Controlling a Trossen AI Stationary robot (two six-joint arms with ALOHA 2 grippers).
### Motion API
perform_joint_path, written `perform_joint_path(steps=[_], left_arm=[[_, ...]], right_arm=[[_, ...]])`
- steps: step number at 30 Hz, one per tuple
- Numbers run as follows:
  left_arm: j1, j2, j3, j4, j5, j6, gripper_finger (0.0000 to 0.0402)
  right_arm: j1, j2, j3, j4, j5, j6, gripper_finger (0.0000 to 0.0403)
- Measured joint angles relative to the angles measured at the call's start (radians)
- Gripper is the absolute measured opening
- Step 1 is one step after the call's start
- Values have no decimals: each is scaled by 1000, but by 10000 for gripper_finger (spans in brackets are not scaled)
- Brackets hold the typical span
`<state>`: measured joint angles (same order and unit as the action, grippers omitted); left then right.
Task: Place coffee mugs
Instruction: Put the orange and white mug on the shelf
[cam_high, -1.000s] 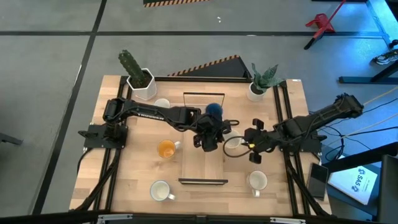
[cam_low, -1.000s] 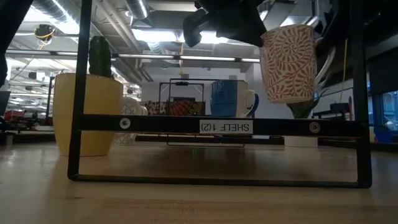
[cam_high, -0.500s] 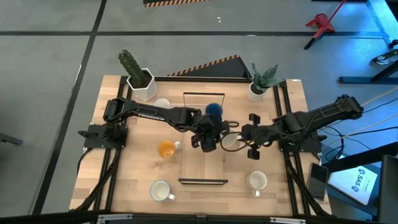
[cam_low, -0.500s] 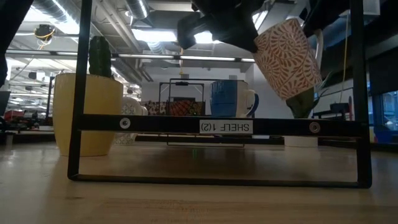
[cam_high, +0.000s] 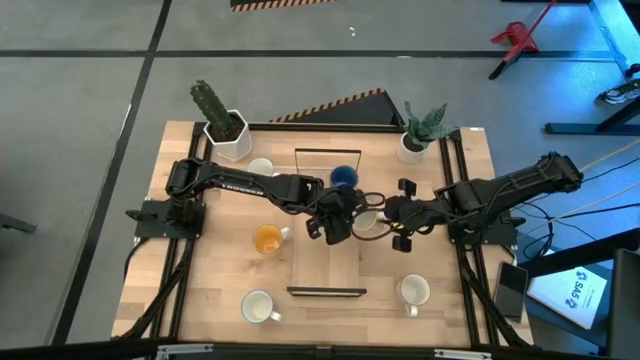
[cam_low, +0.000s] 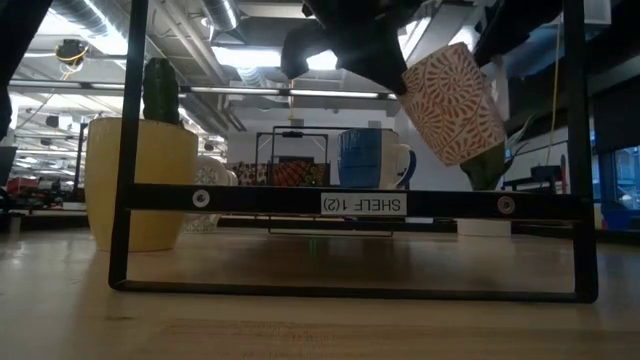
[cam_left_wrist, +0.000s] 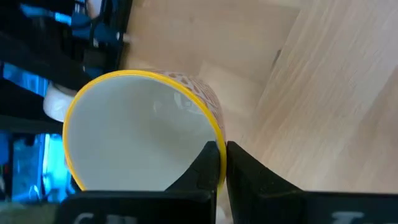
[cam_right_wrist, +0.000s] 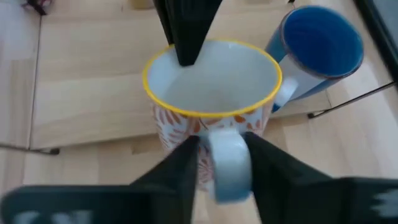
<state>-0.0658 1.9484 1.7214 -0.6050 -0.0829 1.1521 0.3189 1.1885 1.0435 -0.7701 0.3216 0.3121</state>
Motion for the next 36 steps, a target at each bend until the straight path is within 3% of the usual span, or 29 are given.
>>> perform_joint_path(steps=[5,10,20,29,36], left_arm=[[1,0,2,6,-26,-29,6],[1,-8,4,-5,-42,-54,6],[6,-36,5,-118,-91,-153,6],[0,-47,4,-178,15,-191,6],[4,-73,3,-386,93,-353,6]], right_arm=[[-1,0,0,13,1,-10,192],[-1,-26,0,24,-4,-29,224],[2,-154,1,12,85,-32,229],[1,-212,0,-26,158,-50,229],[1,-207,0,-43,157,-51,229]])
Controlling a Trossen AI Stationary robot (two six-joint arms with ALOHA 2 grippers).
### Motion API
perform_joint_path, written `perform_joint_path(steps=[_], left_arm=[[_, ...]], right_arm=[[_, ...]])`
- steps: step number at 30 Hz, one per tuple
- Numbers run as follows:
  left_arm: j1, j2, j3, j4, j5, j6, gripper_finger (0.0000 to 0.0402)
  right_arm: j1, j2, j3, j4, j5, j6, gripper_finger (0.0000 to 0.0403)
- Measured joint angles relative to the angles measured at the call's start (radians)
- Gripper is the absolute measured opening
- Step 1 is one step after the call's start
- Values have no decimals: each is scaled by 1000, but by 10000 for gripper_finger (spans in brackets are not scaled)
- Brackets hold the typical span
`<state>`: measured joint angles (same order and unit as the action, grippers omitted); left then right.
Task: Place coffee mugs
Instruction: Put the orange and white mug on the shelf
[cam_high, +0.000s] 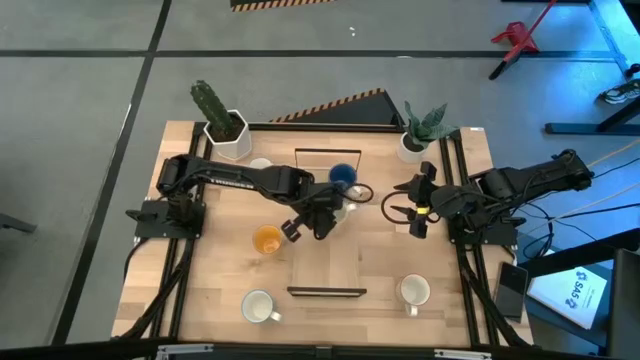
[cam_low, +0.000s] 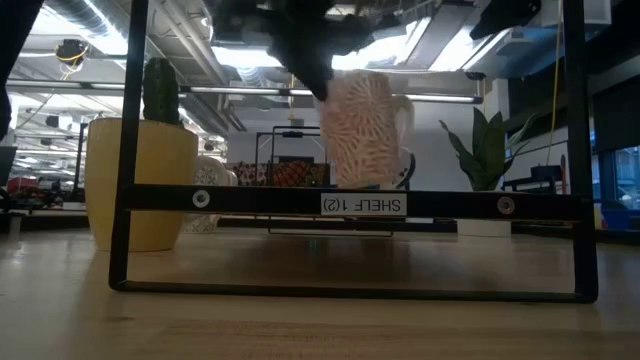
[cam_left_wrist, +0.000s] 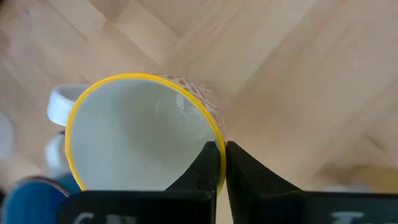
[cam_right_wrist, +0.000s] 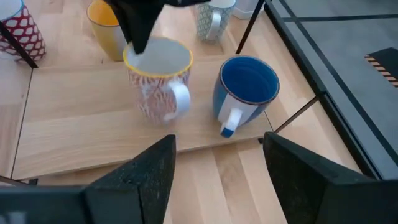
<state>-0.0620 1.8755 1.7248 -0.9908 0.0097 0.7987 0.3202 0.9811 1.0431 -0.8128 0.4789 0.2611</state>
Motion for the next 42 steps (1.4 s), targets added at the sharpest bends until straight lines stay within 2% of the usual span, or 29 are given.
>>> perform_joint_path(steps=[10,16,21,28,36,42], left_arm=[[16,-120,-9,-253,-20,-248,6],[87,-247,-149,-204,-52,-240,6],[149,-316,-294,-69,-79,-160,6],[206,-311,-399,35,-61,-6,6],[287,-309,-420,65,-51,75,6],[299,-301,-420,139,-37,128,6]], right_arm=[[0,0,-2,-27,23,-9,230],[0,1,-5,-28,63,-14,230],[0,1,-5,-27,69,-16,230],[0,1,-5,-23,69,-7,230],[0,1,-5,-18,103,-5,230],[0,1,-5,-19,115,-4,230]])
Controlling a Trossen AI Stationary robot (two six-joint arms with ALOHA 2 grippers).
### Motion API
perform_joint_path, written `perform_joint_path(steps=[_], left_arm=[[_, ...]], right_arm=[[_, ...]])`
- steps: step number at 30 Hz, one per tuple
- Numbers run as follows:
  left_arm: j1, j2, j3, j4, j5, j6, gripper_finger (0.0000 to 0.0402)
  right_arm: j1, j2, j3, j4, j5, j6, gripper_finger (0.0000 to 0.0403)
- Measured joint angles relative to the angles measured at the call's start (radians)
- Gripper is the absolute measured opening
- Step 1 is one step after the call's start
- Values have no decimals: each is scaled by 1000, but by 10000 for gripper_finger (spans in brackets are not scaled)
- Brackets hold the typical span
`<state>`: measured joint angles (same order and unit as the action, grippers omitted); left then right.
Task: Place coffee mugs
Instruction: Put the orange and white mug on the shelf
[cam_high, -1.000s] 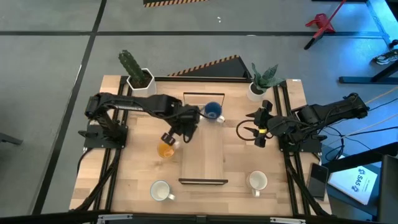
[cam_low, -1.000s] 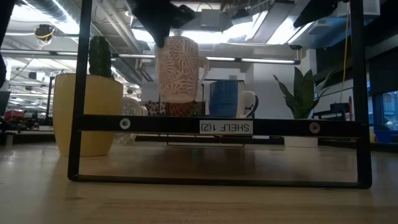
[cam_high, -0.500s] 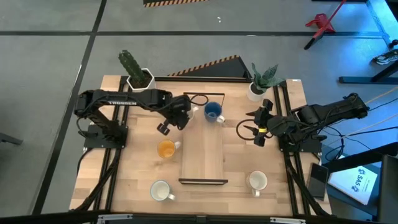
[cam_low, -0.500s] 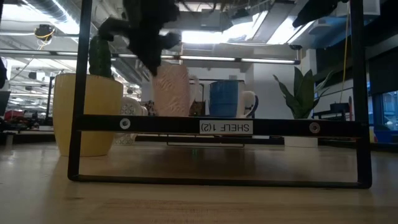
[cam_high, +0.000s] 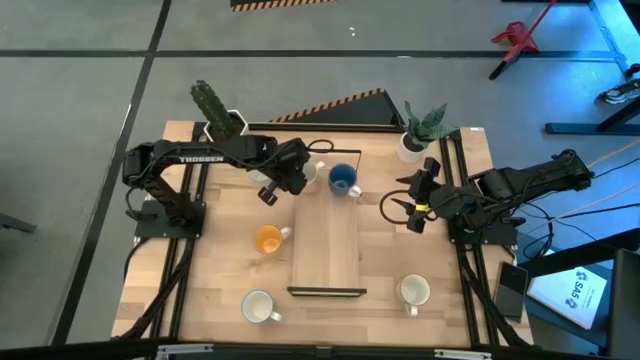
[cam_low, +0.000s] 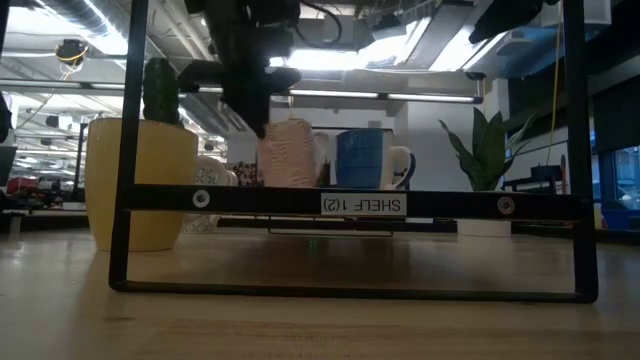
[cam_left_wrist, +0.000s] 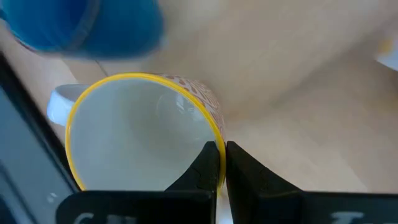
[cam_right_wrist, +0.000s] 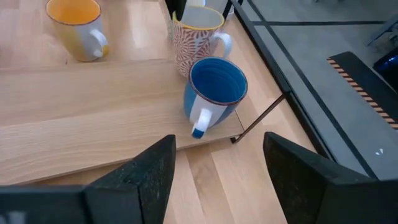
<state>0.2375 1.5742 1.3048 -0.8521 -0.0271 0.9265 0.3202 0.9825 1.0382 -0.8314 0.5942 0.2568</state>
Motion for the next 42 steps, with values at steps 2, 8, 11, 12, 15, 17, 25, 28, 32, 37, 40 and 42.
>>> perform_joint_path(steps=[2,8,11,12,15,17,25,28,32,37,40,42], left_arm=[[0,0,2,7,3,14,6],[0,25,2,2,3,44,6],[0,37,6,6,-6,51,6],[0,39,6,6,-6,54,6],[0,39,6,7,-7,54,6],[0,39,6,5,-9,48,6],[-8,35,2,12,-86,35,52],[-9,35,2,13,-98,25,61],[-22,35,2,17,-97,24,64],[-30,35,2,35,-115,16,66],[-30,35,2,61,-110,-13,66],[-30,35,2,65,-110,-21,66]], right_arm=[[0,0,0,0,0,0,230],[0,0,0,-1,-1,0,230],[0,0,0,-1,-1,0,230],[0,0,0,-2,-2,0,230],[0,0,0,-2,-2,0,230],[0,0,0,-2,-2,0,230],[0,0,0,-4,-2,0,230],[0,0,0,-5,-2,0,230],[0,0,0,-5,-2,0,230],[0,0,0,-5,-2,-1,230],[0,0,0,-5,-2,-1,230],[0,0,0,-5,-3,-1,230]])
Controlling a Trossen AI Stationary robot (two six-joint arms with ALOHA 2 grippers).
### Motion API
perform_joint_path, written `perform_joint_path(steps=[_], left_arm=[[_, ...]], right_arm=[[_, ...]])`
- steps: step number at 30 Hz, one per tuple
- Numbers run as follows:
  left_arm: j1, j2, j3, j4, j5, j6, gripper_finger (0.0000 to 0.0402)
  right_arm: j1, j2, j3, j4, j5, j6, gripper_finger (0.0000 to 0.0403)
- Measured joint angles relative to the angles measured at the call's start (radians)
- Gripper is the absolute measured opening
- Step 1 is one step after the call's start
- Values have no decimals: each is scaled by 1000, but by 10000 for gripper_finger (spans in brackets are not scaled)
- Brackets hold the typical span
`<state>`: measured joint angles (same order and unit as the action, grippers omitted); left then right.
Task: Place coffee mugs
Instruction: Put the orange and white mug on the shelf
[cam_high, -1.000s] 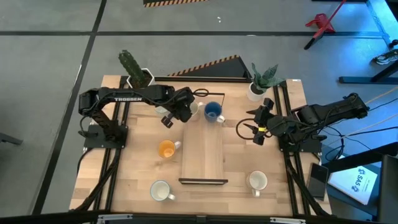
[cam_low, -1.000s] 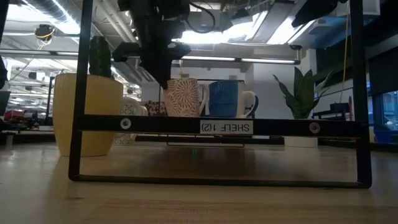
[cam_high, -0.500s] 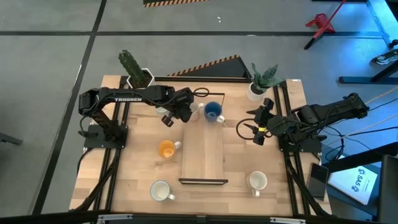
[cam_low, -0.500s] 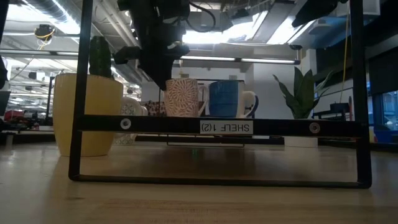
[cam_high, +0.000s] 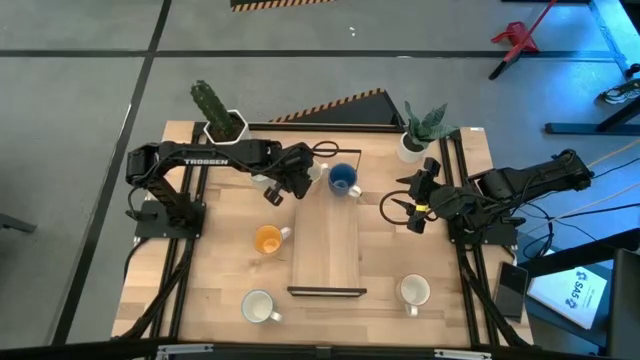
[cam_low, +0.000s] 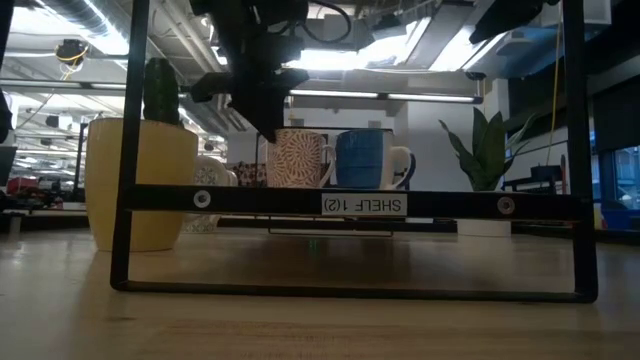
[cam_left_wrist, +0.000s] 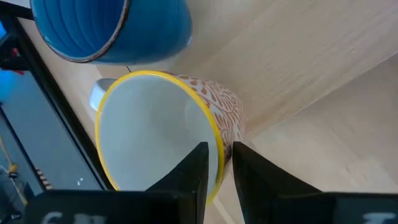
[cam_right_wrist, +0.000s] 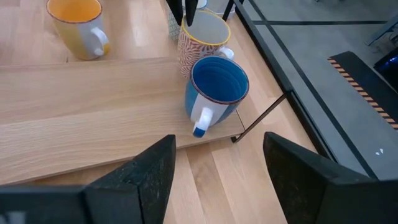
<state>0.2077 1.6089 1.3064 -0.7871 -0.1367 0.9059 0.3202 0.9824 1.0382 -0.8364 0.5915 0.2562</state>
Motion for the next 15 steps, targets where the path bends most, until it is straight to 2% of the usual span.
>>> perform_joint_path(steps=[7,15], left_arm=[[0,0,1,-1,-7,-29,67],[-7,0,88,-32,-19,-63,67]], right_arm=[[0,0,0,0,0,0,230],[0,0,0,-1,-8,0,230]])
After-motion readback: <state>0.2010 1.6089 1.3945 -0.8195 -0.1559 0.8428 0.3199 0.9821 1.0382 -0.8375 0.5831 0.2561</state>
